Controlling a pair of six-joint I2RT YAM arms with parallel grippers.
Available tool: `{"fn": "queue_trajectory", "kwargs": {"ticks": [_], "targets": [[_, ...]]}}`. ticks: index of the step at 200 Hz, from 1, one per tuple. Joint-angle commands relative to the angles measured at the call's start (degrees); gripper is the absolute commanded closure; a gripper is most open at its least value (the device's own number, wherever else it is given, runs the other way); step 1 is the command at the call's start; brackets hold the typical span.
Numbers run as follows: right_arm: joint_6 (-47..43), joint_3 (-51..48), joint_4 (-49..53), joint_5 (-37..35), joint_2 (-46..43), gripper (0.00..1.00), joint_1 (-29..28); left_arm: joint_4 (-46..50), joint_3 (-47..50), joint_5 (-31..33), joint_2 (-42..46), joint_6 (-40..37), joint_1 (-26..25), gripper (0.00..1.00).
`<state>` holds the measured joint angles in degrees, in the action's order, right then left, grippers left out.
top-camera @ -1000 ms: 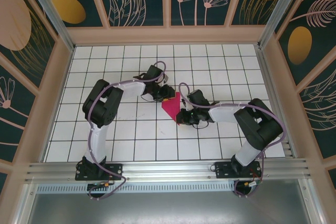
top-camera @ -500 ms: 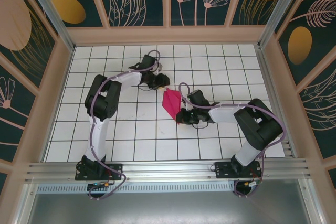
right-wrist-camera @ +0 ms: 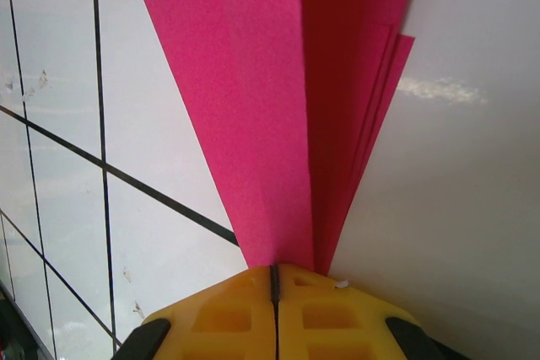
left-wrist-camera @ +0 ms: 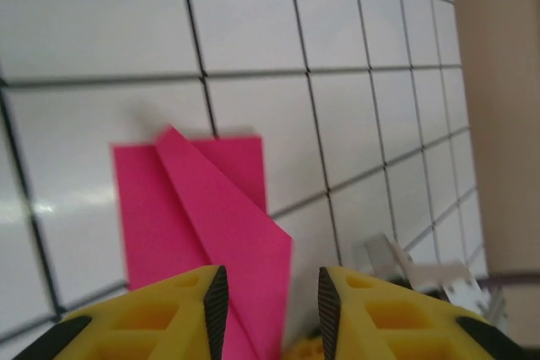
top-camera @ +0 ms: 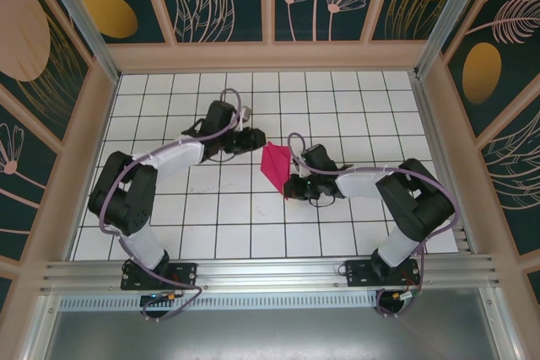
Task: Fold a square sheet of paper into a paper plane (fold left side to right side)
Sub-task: Fourth fold the wing at the center of the table.
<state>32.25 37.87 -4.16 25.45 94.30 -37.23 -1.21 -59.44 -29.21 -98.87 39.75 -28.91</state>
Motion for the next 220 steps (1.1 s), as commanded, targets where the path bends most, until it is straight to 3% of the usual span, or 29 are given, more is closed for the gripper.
{"fn": "queue_trajectory", "kwargs": {"ticks": [1,57,161,220], "targets": [[0.45,-2.97,8.87,-3.48,3.42,0.92,-1.06,-7.97,5.62,-3.17,-0.21,5.64,-3.83,0.64],[0.59,-2.89,9.17,-3.83,3.10,0.92,-1.17,-15.24,7.36,-3.94,-6.07,12.08,-8.94,0.65],[0.36,-2.81,9.22,-3.92,4.17,0.92,-1.22,-14.35,4.07,-5.41,-12.33,11.89,-11.10,0.65],[-0.16,-2.37,10.90,-5.21,4.47,0.92,-1.27,-7.10,-0.77,1.44,-15.22,8.97,-11.11,0.65]]}}
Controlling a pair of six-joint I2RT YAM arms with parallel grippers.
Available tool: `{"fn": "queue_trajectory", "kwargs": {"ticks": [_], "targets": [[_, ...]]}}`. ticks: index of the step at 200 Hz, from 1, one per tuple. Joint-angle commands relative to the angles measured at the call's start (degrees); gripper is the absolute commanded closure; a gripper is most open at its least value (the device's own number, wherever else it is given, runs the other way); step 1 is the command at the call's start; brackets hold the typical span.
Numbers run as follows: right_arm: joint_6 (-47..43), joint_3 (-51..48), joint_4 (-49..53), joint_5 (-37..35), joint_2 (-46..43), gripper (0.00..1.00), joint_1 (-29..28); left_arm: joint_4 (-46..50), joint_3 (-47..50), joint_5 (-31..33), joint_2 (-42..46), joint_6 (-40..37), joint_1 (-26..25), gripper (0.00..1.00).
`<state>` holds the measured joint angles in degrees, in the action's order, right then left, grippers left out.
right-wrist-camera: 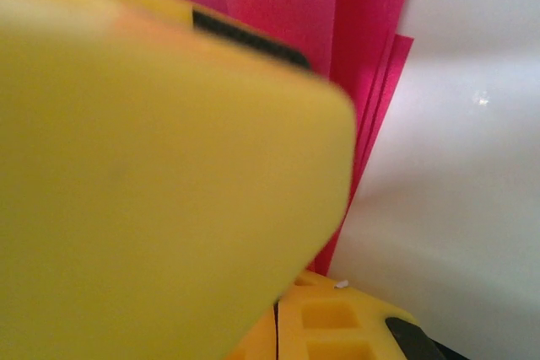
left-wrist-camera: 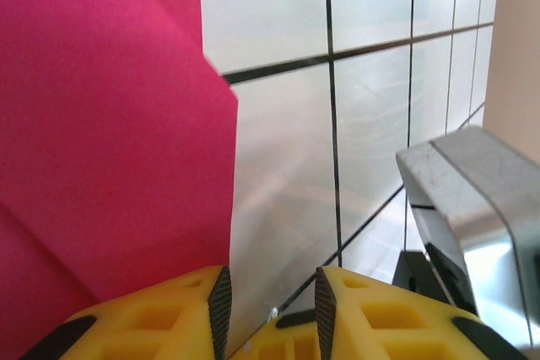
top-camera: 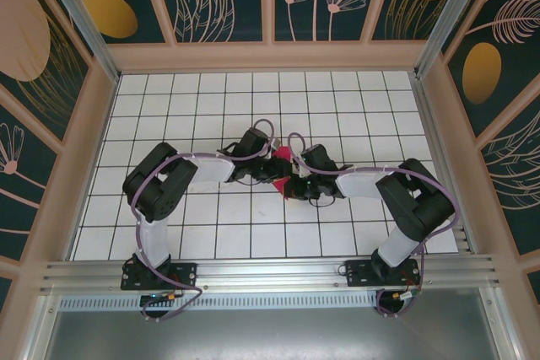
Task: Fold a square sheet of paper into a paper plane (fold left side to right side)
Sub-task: Fourth fold the wing at the center of the table.
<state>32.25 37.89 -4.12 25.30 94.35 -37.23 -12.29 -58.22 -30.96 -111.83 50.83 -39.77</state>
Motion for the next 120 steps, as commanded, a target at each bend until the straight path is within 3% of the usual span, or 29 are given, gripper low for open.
{"fn": "queue_trajectory", "kwargs": {"ticks": [1,58,120], "targets": [[-0.21,-2.39,10.87,-5.12,4.44,0.92,-1.27,4.05,-2.03,3.28,-2.34,-2.12,-0.28,0.65],[-0.43,-2.29,11.88,-5.83,4.54,0.92,-1.37,6.65,-3.33,6.53,-4.52,-3.64,0.10,0.65],[-0.79,-2.15,12.86,-6.64,4.71,0.92,-1.44,11.38,-9.22,8.99,-7.71,-7.61,4.92,0.65]]}}
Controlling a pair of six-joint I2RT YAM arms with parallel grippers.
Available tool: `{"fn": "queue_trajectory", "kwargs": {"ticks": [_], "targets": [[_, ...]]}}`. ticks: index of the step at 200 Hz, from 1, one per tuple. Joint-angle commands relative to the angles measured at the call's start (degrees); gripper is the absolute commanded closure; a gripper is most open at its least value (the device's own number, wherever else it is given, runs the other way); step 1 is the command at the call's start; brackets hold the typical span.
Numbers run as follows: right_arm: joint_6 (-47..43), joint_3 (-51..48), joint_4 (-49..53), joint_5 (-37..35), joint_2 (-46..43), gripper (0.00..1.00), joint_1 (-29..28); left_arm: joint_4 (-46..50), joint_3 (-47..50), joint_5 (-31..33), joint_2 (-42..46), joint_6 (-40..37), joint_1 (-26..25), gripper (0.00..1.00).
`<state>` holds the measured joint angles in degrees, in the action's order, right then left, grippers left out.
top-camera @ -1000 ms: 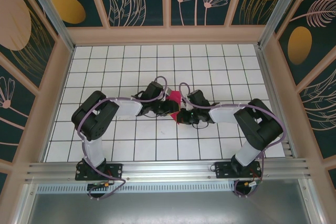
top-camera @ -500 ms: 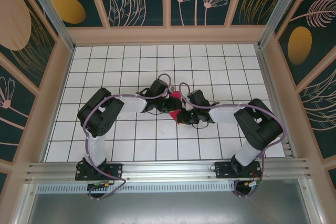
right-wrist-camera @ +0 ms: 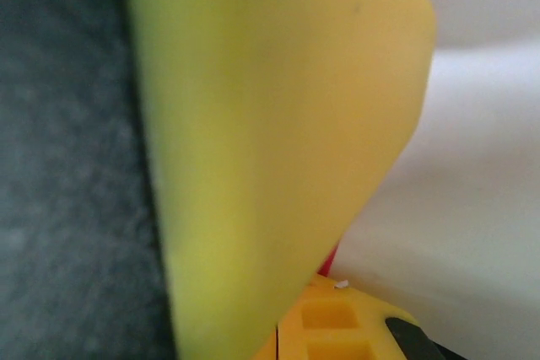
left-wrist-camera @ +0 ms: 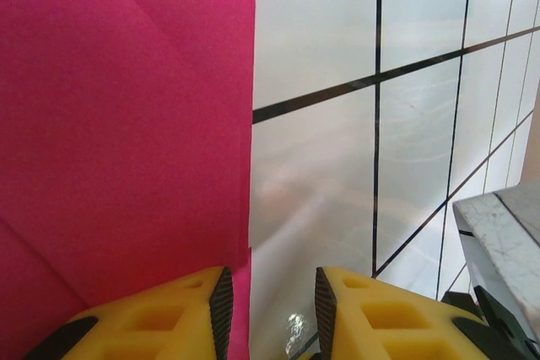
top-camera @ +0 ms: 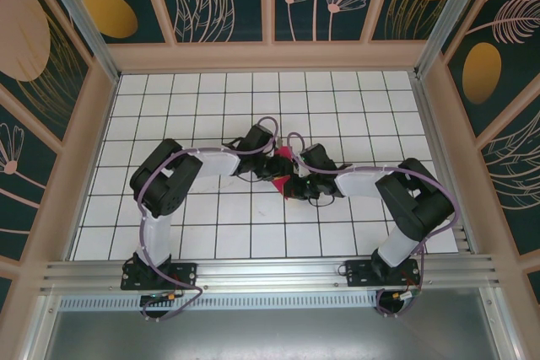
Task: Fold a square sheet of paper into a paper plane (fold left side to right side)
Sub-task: Fourth fold the wing at the center of the table.
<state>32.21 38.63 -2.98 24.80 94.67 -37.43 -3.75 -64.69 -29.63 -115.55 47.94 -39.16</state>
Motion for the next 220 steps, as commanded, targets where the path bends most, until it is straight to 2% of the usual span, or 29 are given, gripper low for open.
{"fn": "queue_trajectory", "kwargs": {"ticks": [1,71,115,174,220], "targets": [[-0.74,-2.88,11.70,-6.11,4.38,0.92,-1.24,2.89,-2.87,7.70,-4.08,-4.76,4.38,0.65],[-0.48,-3.21,11.60,-5.82,4.46,0.92,-1.51,11.44,-17.29,8.45,-11.35,-10.38,10.34,0.63],[-0.45,-3.18,10.90,-5.56,4.01,0.91,-1.49,12.78,-22.25,6.82,-12.63,-11.70,12.16,0.59],[-1.22,-1.04,10.74,-5.50,3.63,0.89,-1.50,16.45,-27.08,5.28,-5.93,-14.10,13.97,0.47],[-1.70,-0.62,9.47,-5.64,1.32,0.87,-1.51,14.34,-19.47,6.63,5.57,-14.46,17.29,0.40]]}}
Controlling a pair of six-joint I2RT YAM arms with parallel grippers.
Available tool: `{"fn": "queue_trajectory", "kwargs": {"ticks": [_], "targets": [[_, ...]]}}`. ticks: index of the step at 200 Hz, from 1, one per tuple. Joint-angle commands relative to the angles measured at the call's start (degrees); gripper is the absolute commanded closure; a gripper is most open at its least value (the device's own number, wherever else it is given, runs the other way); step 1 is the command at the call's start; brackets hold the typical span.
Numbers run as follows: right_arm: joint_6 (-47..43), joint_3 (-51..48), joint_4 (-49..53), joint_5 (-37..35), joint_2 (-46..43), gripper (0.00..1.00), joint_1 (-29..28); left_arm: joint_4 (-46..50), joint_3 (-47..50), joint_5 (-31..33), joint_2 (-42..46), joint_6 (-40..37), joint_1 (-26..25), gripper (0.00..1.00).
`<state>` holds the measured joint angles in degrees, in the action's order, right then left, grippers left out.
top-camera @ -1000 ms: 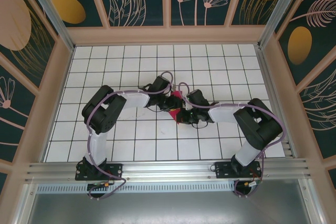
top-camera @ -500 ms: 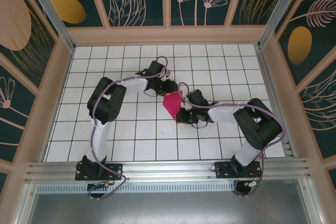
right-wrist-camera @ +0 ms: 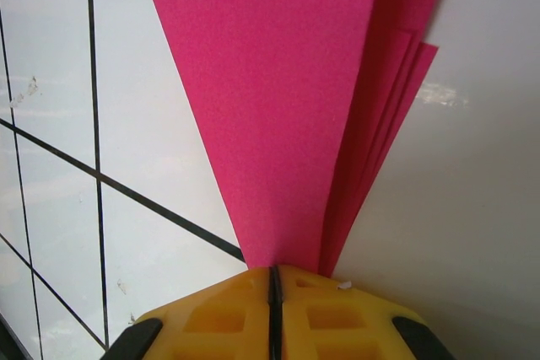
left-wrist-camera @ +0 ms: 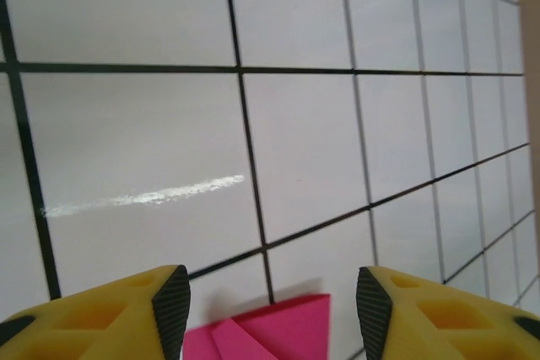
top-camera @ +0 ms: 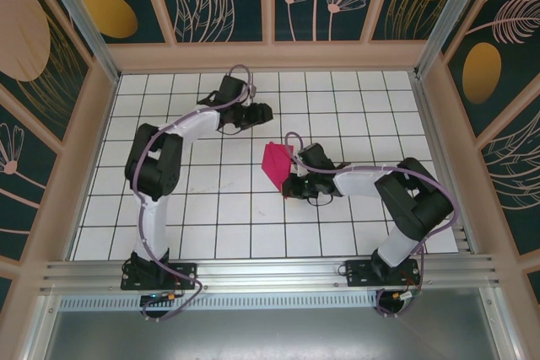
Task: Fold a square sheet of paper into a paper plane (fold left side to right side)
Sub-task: Fourth fold the wing at the center of the table.
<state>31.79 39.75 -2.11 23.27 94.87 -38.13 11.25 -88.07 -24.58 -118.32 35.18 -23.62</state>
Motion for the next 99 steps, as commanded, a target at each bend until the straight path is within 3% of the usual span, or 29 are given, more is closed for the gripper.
{"fn": "queue_trajectory", "kwargs": {"ticks": [1,31,99], "targets": [[-1.33,-1.80,8.52,-4.11,1.03,0.87,-0.81,-0.72,4.25,1.61,8.54,-1.69,1.83,0.40],[-2.29,-0.80,6.45,-4.78,-2.38,0.78,-0.85,-4.39,14.78,3.57,17.69,-1.10,2.36,0.38],[-6.25,4.39,7.39,-9.60,-12.21,0.45,-0.48,-15.50,40.33,2.34,36.67,4.37,2.42,0.34]]}}
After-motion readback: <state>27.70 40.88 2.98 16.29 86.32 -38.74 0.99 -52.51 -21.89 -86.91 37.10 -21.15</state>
